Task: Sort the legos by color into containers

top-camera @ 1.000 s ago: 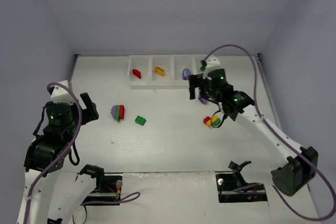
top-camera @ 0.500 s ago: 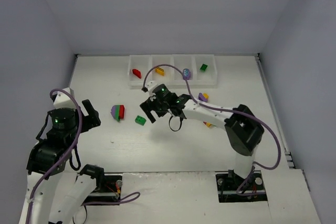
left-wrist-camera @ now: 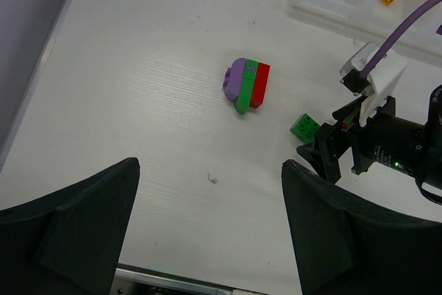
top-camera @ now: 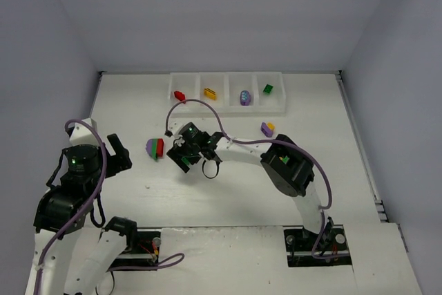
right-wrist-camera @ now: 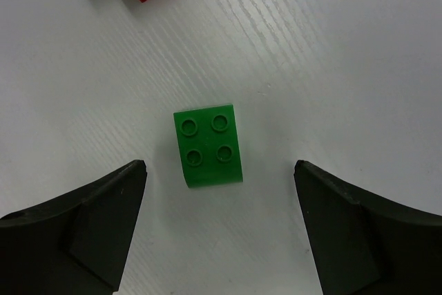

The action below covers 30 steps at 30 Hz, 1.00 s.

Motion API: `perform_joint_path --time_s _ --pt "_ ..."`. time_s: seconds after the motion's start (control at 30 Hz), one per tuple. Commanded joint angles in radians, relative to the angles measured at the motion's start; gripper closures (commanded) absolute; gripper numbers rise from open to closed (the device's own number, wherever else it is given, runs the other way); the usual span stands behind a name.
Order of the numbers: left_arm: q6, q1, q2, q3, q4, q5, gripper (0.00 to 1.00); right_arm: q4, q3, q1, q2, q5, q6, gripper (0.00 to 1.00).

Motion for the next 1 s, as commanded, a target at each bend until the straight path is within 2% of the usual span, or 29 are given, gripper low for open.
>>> perform_joint_path --time_s 0.0,0.1,0.13,0.2,0.23,0.3,0.33,0.37,0.53,0.63,0.7,0.87,0.97 --pt "-0.015 -0.006 0.019 0.032 0.027 -0.003 0.23 0.047 0.045 0.000 0.010 -0.003 -0.008 0.16" --pt "-0.015 -0.006 0.019 0.032 0.027 -0.005 0.23 0.058 0.048 0.000 0.026 -0.003 -0.014 0.26" --pt "-0.013 -0.006 0.019 0.032 0.027 -0.003 0.23 0.059 0.049 0.000 0.029 -0.004 -0.011 0.33" --pt "-0.013 -0.006 0.020 0.029 0.031 -0.003 0.23 0.069 0.051 0.000 0.024 -0.004 -0.008 0.42" --pt "-0.015 -0.006 0.019 0.028 0.033 -0.003 0.23 0.072 0.052 0.000 0.017 -0.003 -0.011 0.56" --pt "-0.015 -0.006 0.022 0.024 0.037 0.000 0.23 0.078 0.052 -0.003 0.003 0.016 -0.010 0.76" --pt "-0.013 -0.006 0.023 0.021 0.039 0.001 0.23 0.079 0.043 -0.013 -0.018 0.054 -0.003 0.94" --pt "-0.015 -0.006 0.026 0.019 0.040 0.006 0.23 0.087 0.036 -0.021 -0.034 0.072 0.001 1.00" --pt "-0.013 -0.006 0.052 0.016 0.054 0.018 0.23 0.136 -0.032 -0.159 -0.181 0.160 0.066 1.00" --pt "-0.013 -0.006 0.069 0.009 0.070 0.027 0.23 0.145 -0.057 -0.318 -0.276 0.223 0.093 1.00" --pt "-0.015 -0.006 0.081 -0.004 0.086 0.033 0.23 0.145 -0.054 -0.380 -0.319 0.249 0.089 1.00" --pt "-0.019 -0.006 0.135 -0.024 0.119 0.052 0.23 0.145 -0.041 -0.600 -0.319 0.244 0.108 1.00" --pt "-0.029 -0.004 0.164 -0.031 0.139 0.072 0.23 0.144 -0.017 -0.665 -0.281 0.221 0.121 1.00"
